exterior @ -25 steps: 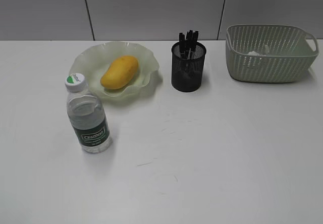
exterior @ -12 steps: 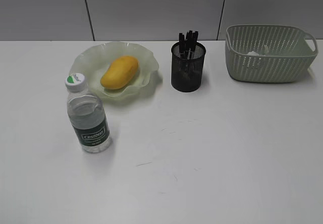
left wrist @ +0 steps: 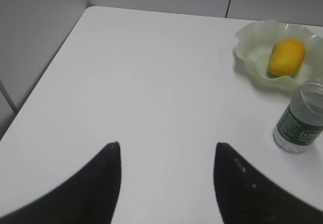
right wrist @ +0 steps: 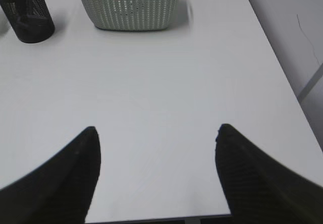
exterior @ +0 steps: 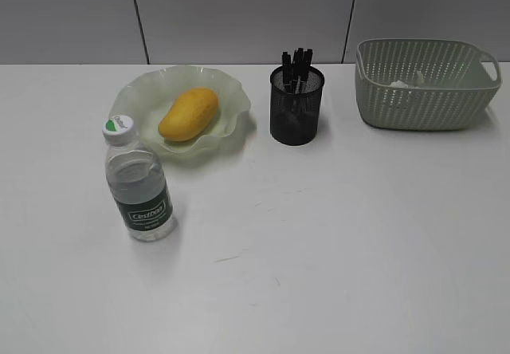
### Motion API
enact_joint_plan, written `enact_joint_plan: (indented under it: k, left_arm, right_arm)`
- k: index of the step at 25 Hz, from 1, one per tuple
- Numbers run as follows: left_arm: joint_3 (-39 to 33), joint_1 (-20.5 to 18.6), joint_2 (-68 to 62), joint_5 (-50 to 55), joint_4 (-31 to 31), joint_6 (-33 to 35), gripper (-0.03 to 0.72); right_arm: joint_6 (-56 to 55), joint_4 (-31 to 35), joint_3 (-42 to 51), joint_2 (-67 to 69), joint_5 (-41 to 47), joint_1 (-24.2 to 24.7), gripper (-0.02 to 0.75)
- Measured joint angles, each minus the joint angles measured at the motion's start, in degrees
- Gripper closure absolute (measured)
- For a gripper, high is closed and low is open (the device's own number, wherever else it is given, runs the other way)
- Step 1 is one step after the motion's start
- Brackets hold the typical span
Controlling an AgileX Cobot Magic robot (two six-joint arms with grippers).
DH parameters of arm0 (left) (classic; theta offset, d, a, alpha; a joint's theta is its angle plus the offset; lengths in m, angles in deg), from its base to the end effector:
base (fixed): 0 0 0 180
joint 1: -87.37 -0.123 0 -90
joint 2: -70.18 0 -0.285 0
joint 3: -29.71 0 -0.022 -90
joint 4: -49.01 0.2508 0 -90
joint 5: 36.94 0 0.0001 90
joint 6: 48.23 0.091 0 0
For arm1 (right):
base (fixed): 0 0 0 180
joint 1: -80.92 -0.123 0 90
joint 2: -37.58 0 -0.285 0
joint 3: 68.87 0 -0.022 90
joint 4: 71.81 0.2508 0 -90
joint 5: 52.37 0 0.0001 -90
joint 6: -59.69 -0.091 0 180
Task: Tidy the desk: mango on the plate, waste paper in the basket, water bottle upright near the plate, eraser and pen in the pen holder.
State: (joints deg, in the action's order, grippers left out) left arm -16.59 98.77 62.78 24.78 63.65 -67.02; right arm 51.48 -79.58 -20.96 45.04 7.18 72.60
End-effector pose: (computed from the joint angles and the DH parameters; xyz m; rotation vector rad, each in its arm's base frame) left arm -0.0087 0.0224 0.2889 -0.1493 1.9837 -0.0362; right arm -0.0050 -0.0115 0.2828 0.0040 1.9986 0.0241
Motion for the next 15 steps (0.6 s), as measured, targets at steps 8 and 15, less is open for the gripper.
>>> enact_joint_plan:
  k: [8,15]
  left_arm:
    - [0.0,-0.91,0.0,-0.05,-0.22,0.0,0.31]
    - [0.0,-0.91,0.0,-0.05,-0.22,0.0,0.352]
  right_arm:
    - [0.05,-0.02,0.0,-0.11,0.07,0.43,0.182]
    - [0.05,-0.02,0.0,-0.11,0.07,0.43,0.186]
